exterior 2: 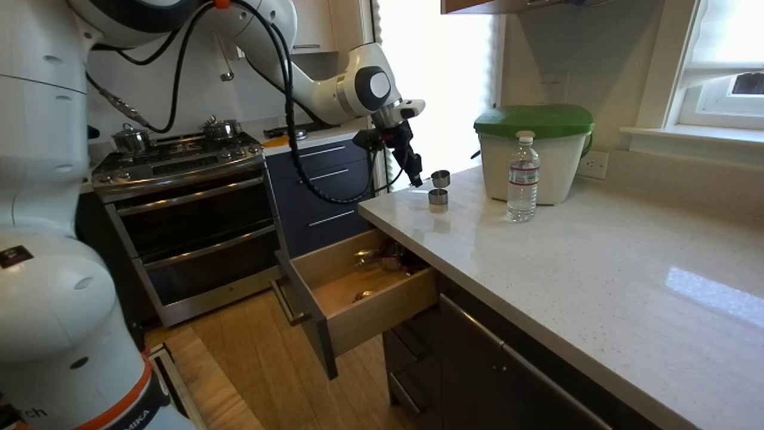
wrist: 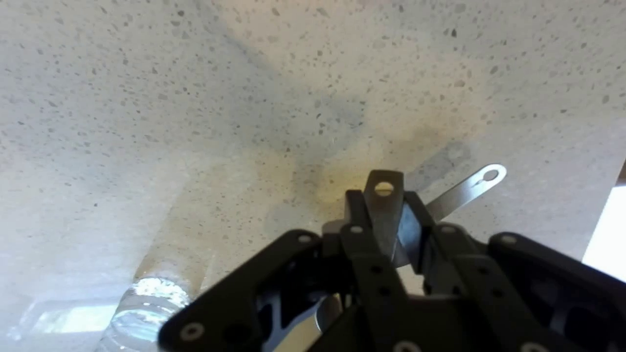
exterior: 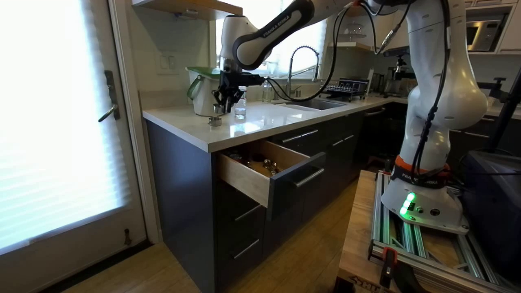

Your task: Unstack the measuring spoons

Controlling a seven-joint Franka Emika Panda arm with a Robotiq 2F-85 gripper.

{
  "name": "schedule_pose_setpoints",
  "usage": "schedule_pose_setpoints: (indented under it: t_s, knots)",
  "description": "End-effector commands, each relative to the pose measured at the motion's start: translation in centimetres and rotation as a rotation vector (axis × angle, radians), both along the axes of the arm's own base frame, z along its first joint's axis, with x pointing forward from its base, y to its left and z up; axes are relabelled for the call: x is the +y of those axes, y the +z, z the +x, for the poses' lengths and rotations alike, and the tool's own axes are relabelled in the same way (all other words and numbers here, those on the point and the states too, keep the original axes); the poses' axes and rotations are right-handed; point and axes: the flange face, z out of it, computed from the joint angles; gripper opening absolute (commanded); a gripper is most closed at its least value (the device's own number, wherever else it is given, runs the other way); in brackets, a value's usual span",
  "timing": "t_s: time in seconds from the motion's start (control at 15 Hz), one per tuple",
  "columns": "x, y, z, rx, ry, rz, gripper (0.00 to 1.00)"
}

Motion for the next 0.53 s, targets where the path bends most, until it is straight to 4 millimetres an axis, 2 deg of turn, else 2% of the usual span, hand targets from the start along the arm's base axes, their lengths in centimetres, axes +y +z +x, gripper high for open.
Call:
schedule_pose_setpoints:
  t_s: [0.0,0.27,0.47]
  knots:
    - [-2.2,1.1,-0.8,0.021,-0.110,-0.017,0.05]
    - [-4.7,0.0,-1.2,0.067,-0.258,-0.010,0.05]
    - [-5.4,-1.2,-1.5,0.126,-0.336,-0.002,0.05]
